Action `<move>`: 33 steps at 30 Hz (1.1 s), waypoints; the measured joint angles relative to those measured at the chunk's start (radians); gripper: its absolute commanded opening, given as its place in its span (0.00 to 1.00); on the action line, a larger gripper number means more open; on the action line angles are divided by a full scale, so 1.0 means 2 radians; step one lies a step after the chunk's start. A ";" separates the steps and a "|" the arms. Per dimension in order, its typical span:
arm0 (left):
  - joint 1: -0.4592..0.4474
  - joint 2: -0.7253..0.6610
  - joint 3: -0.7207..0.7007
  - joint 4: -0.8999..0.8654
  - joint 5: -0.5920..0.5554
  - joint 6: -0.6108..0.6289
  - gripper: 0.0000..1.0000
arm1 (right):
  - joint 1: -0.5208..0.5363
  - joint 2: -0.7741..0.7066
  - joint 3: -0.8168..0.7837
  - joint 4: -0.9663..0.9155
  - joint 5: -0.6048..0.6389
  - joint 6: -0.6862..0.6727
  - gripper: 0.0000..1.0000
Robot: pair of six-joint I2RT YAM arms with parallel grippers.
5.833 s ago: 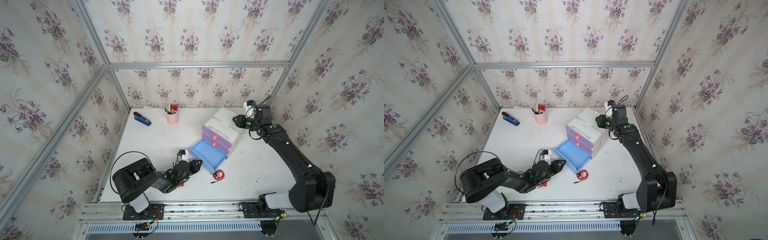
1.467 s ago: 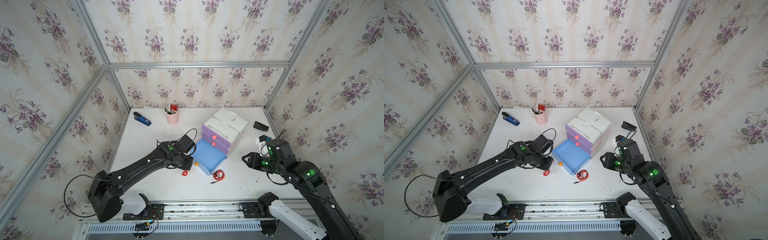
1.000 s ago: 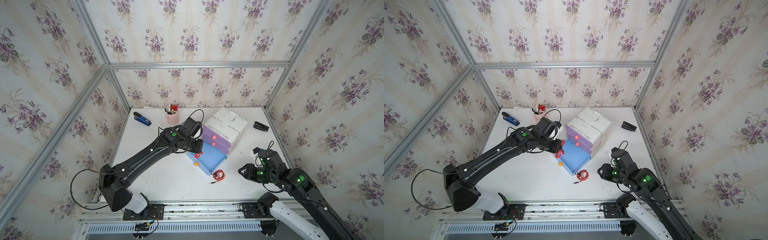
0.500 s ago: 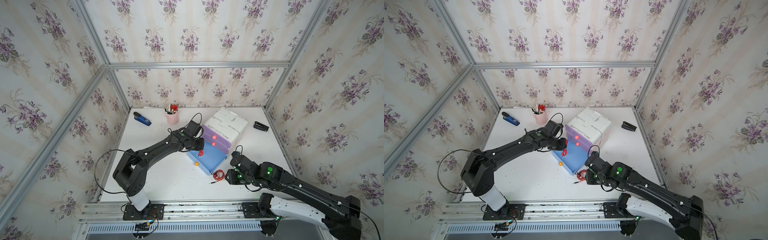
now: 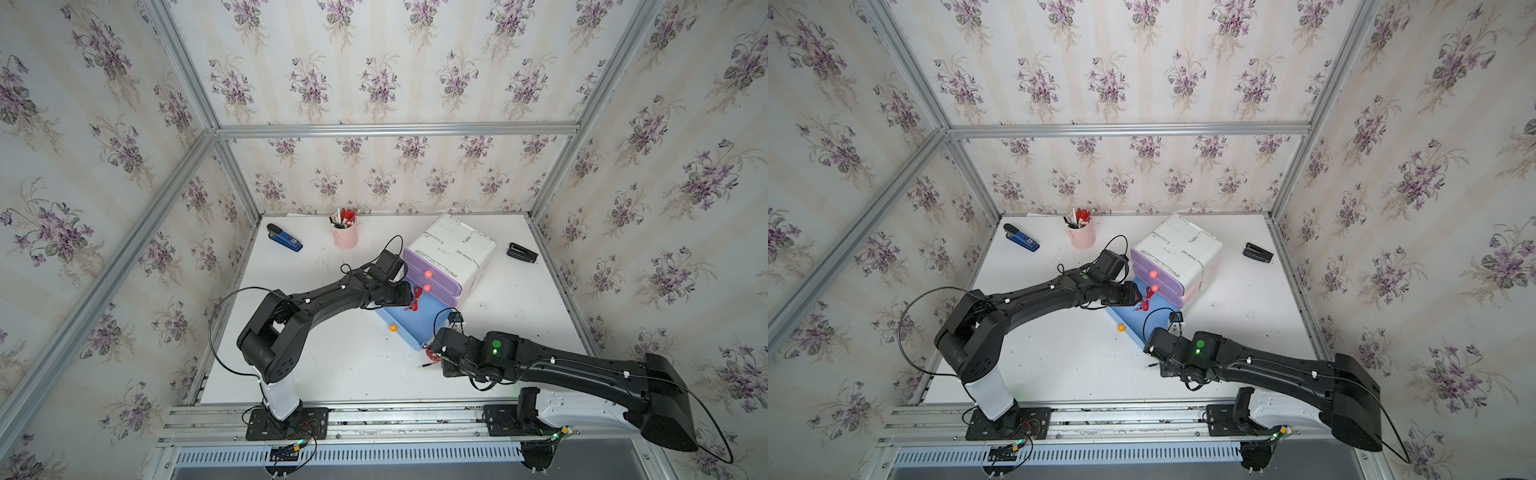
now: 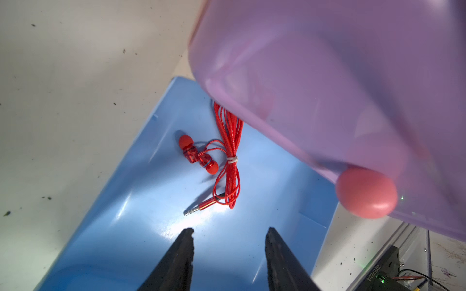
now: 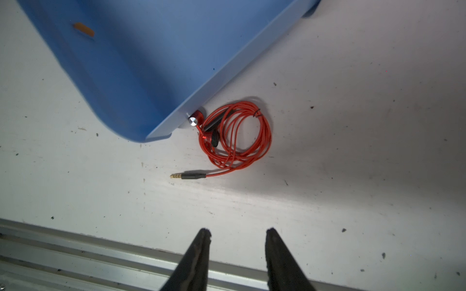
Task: Place the wired earphones into the drawer by color
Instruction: Place the wired earphones in the drawer, then pick up the wired earphones from the center of the board.
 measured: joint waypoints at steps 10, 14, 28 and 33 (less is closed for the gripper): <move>0.000 -0.090 -0.038 -0.007 0.012 -0.013 0.53 | -0.003 0.048 -0.013 0.043 0.022 -0.001 0.40; -0.002 -0.139 -0.055 -0.014 0.025 -0.025 0.53 | -0.008 0.061 -0.015 0.054 0.030 -0.002 0.39; -0.005 -0.277 -0.095 -0.065 0.033 -0.022 0.54 | -0.041 0.102 -0.019 0.083 0.050 -0.029 0.36; -0.005 -0.314 -0.118 -0.082 0.022 -0.023 0.54 | -0.055 0.101 -0.026 0.093 0.051 -0.035 0.36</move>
